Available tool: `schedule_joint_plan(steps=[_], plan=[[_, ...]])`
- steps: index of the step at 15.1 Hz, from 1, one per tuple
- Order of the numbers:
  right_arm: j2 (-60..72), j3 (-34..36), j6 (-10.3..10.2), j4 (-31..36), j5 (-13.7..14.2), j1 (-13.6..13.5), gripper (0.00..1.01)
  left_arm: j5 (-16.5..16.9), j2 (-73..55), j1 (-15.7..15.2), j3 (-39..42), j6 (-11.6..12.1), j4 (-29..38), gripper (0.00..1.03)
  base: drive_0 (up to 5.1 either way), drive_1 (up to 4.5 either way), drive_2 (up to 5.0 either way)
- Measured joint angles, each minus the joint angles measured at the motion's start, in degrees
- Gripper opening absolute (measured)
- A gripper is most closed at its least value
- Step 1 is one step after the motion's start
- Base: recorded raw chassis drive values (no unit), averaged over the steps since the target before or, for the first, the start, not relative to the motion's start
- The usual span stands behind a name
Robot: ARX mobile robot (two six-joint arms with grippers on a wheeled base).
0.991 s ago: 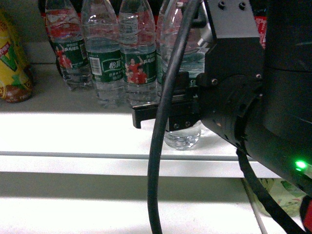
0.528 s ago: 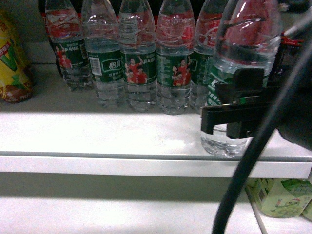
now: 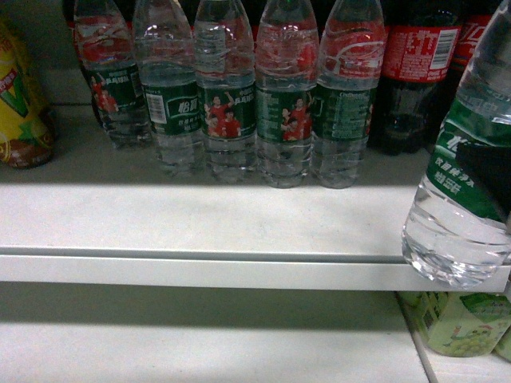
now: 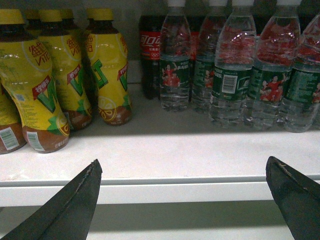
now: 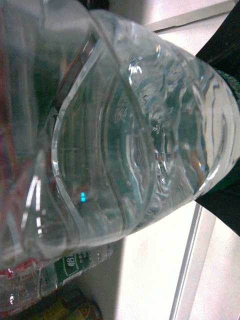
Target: Move water from second to third shelf
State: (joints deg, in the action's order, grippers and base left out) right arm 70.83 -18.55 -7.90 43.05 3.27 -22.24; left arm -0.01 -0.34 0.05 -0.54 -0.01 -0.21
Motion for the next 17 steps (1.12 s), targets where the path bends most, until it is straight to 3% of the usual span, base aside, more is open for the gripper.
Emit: schedule_joint_plan(steps=[5, 14, 17], plan=[[-10.78, 6.73, 2.32, -6.19, -3.8, 4.96, 0.39, -0.02, 0.0, 0.0, 0.0, 0.0, 0.0, 0.98, 0.0, 0.0, 0.0], [-31.98, 9.6, 3.5, -21.24, -12.55, 17.84, 0.39, -0.02, 0.0, 0.0, 0.0, 0.0, 0.0, 0.98, 0.0, 0.0, 0.0], [-35.1, 9.29, 3.5, -24.04, -13.75, 20.79, 0.39, 0.0, 0.0, 0.0, 0.0, 0.0, 0.0, 0.98, 0.0, 0.0, 0.0]])
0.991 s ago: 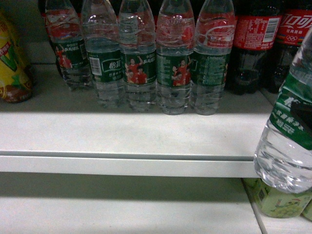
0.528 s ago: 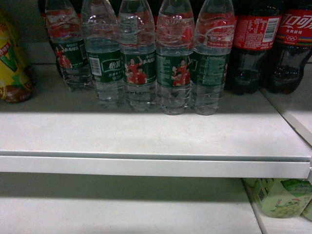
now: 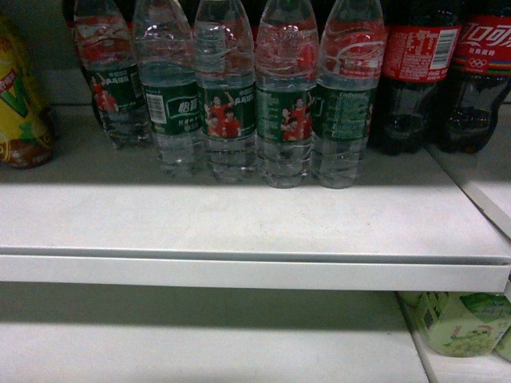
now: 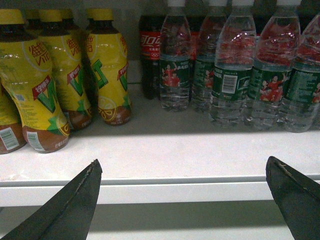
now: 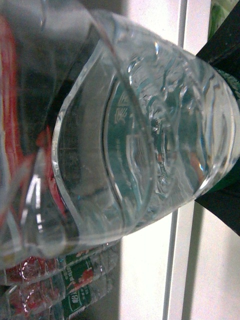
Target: Move water from second to third shelf
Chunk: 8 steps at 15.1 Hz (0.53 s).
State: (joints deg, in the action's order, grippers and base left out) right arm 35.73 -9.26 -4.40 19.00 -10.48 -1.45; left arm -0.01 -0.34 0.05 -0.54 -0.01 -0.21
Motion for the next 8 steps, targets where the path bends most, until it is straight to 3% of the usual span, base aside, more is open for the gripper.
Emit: schedule_joint_plan(steps=[2, 8], plan=[[-1.49, -1.4, 0.0, -1.2, -1.25, -0.02, 0.39, -0.02, 0.0, 0.0, 0.0, 0.0, 0.0, 0.98, 0.0, 0.0, 0.0], [-1.51, -1.4, 0.0, -1.2, -1.25, -0.02, 0.39, 0.0, 0.0, 0.0, 0.0, 0.0, 0.0, 0.98, 0.0, 0.0, 0.0]])
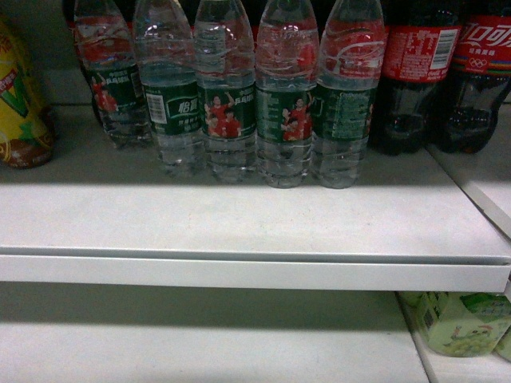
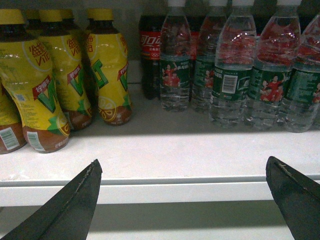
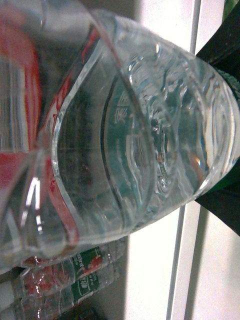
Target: Move water from second to third shelf
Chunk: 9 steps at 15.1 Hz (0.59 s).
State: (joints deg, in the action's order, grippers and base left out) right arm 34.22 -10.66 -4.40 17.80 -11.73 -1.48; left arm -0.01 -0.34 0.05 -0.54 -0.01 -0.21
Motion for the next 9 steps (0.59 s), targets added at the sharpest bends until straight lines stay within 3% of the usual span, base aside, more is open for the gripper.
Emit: schedule_joint_plan(steps=[9], plan=[[0.0, 0.0, 0.0, 0.0, 0.0, 0.0, 0.39, 0.0, 0.0, 0.0, 0.0, 0.0, 0.0, 0.98, 0.0, 0.0, 0.0]])
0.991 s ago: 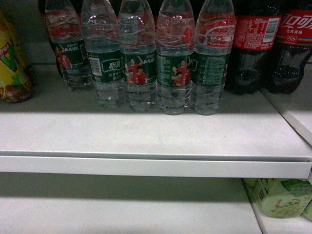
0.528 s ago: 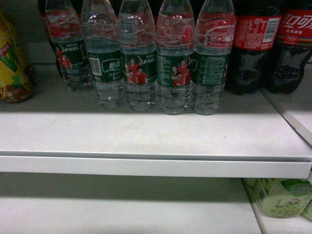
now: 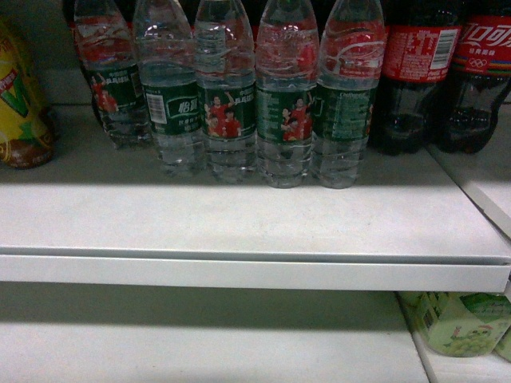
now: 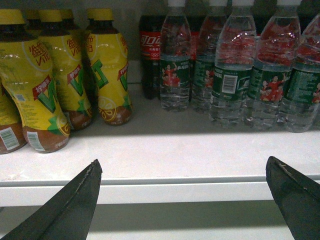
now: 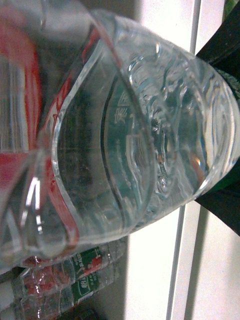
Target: Move water from second to third shelf
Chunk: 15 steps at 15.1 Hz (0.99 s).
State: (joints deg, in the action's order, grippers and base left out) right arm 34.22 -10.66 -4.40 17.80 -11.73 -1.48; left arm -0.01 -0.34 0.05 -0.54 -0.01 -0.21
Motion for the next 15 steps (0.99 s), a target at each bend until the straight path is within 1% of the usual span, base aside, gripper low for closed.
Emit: schedule_joint_plan(steps=[15], plan=[[-0.24, 0.0, 0.0, -0.17, 0.09, 0.0, 0.38, -0.02, 0.0, 0.0, 0.0, 0.02, -0.07, 0.98, 0.0, 0.0, 0.0]])
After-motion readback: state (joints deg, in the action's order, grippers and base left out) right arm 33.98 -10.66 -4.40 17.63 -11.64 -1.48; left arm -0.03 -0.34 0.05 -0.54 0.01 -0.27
